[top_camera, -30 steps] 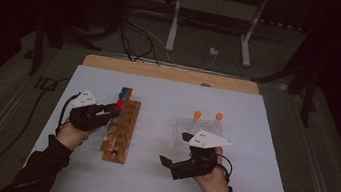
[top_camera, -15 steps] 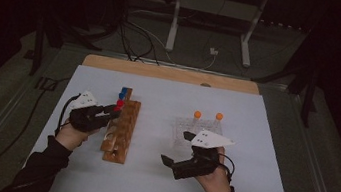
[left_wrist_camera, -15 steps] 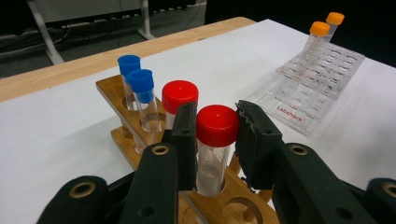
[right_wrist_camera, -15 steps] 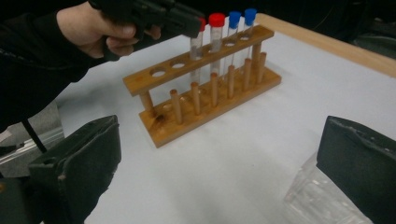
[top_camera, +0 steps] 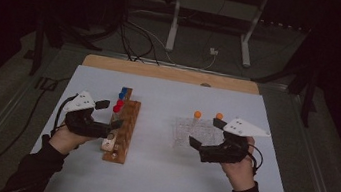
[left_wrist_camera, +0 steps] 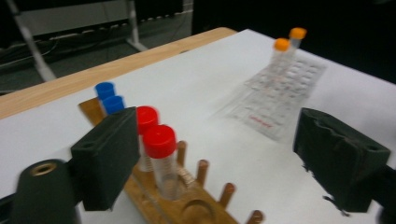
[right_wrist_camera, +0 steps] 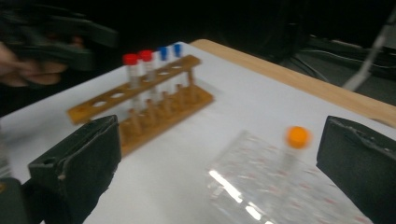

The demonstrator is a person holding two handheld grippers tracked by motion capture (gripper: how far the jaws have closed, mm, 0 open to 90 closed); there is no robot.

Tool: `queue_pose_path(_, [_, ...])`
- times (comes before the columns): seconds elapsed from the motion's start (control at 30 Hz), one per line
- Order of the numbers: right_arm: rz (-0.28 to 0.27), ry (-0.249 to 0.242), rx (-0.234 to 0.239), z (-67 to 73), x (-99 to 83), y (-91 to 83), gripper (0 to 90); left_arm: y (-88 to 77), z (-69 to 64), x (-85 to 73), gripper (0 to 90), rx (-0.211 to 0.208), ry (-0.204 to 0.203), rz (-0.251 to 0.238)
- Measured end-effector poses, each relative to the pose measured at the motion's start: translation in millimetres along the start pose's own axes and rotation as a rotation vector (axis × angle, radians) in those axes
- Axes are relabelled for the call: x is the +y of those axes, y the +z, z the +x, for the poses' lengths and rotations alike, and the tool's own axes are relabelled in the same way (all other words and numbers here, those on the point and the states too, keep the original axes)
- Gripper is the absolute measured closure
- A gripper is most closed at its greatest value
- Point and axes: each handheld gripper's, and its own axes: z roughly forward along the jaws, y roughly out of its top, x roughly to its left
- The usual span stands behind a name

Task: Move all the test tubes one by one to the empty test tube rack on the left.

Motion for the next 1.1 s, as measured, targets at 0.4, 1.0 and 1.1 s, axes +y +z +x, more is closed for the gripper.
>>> queue_pose_path(0.4, [0.060,0.093,-0.169,-58.9,-22.3,0.1,18.8,-7.5,-11.8,5.5,2.6,-0.061,0.009,-0.020])
queue_pose_path(1.0, [0.197,0.202,-0.247,-100.6,-56.3,34.4,64.4,-5.1,-12.2,5.2,2.7,-0.059,0.011,0.000])
queue_pose_path(1.1, [0.205,0.219,-0.247,-104.1,-58.2,39.2,67.0,-5.6,-11.8,5.5,2.7,-0.058,0.007,-0.005])
